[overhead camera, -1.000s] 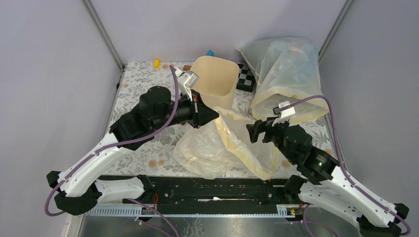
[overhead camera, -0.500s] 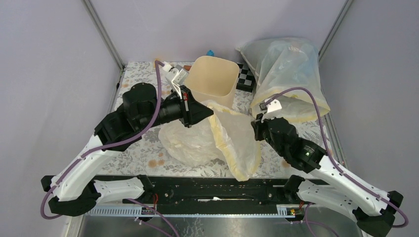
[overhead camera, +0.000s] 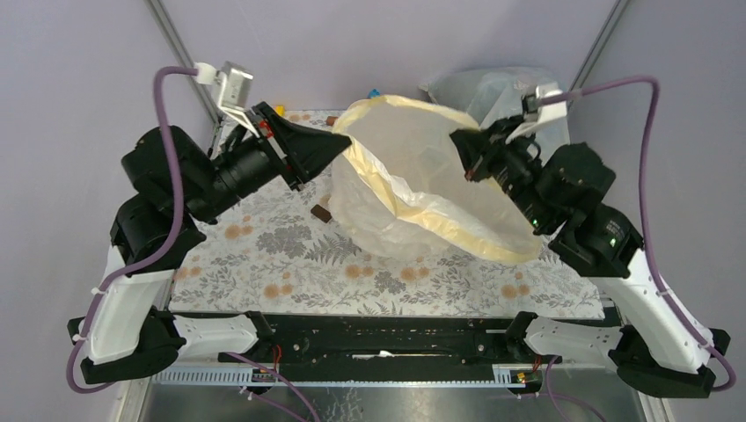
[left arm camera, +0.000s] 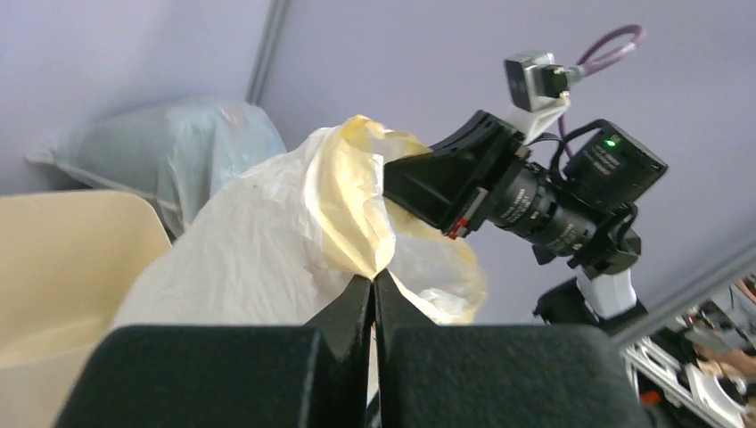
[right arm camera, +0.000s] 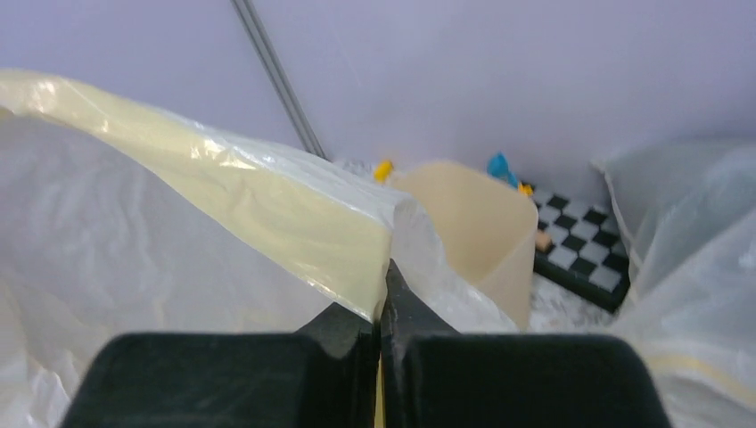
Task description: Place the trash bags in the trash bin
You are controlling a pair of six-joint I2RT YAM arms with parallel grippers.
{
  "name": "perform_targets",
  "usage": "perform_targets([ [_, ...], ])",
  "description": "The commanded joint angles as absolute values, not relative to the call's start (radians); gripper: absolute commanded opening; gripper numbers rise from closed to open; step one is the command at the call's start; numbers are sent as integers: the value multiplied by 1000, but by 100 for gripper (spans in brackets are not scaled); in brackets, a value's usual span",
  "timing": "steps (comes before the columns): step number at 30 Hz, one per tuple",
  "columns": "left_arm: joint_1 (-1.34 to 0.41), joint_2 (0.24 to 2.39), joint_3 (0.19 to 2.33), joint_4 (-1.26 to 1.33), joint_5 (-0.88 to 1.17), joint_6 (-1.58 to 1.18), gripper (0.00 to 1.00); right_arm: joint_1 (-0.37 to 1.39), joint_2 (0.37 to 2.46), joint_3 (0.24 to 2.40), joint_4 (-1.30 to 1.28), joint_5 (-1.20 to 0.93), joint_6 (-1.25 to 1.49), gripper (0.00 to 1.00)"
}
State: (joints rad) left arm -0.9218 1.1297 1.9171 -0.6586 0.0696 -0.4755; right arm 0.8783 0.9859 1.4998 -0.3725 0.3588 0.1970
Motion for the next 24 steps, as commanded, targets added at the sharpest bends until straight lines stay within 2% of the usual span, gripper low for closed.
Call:
perform_targets([
  [1,-916,1171,1987,-533,-102,-434,0,884,1096,1741,-343,430,131,0],
  [10,-917,1216,2031,-368,-322,-296,0,883,1284,2024,-201,521,-39,0],
  [18,-914,1283,2093,-312,-475,-155,0,881,1407,2084,-51,516,-132,0],
  [24,-909,1291,2087,-273,-553,-72,0,878,1561,2227,-38,456,-153,0],
])
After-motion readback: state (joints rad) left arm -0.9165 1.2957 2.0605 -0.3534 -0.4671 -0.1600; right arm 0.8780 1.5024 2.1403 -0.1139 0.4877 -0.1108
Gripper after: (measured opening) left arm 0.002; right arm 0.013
